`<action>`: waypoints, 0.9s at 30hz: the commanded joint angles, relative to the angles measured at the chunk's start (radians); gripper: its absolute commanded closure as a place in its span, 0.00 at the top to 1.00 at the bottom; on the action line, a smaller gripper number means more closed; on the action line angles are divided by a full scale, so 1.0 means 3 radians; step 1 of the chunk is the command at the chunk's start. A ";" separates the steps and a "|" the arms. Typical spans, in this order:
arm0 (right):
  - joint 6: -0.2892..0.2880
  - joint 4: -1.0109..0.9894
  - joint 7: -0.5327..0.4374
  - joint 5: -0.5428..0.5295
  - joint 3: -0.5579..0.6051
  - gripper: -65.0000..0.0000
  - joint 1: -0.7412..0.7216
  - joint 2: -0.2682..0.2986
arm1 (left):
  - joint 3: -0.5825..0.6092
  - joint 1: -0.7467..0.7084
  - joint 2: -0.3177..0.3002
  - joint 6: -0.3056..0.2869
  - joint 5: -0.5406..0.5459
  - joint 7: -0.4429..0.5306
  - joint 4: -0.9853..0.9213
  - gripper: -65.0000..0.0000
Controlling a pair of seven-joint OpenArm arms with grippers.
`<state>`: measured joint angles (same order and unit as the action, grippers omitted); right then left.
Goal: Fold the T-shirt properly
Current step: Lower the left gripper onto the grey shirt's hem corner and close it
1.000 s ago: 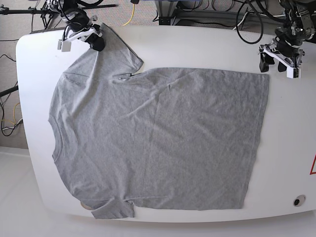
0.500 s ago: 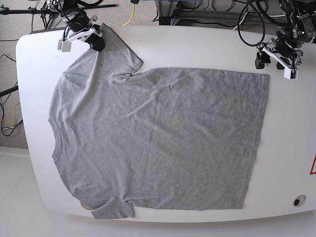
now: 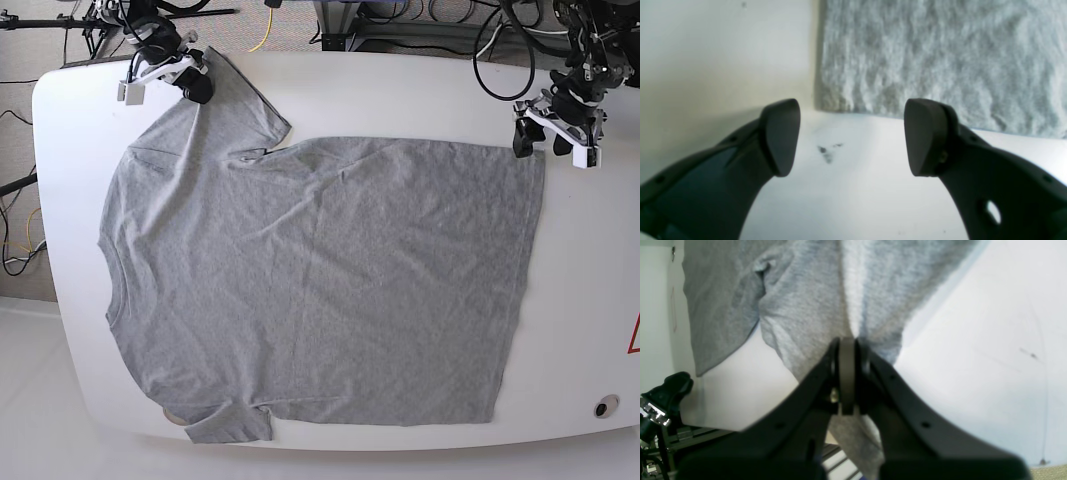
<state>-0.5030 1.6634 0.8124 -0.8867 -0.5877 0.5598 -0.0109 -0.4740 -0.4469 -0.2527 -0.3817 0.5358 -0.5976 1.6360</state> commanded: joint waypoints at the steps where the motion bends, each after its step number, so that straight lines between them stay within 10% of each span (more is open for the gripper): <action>1: -0.0026 0.0052 0.0011 0.0015 -0.0005 0.00 0.0024 0.0017 | -0.0026 -0.0002 -0.0011 -0.0005 0.0032 0.0042 0.0063 0.68; 27: -0.0014 0.0050 -0.0027 0.0000 -0.0005 0.00 0.0034 0.0018 | 0.0050 0.0039 -0.0030 -0.0021 0.0059 -0.0088 -0.0002 0.70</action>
<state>-0.5022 1.6653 0.8078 -0.8871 -0.5873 0.5602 -0.0113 -0.4614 -0.4351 -0.2539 -0.3824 0.5373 -0.6395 1.6279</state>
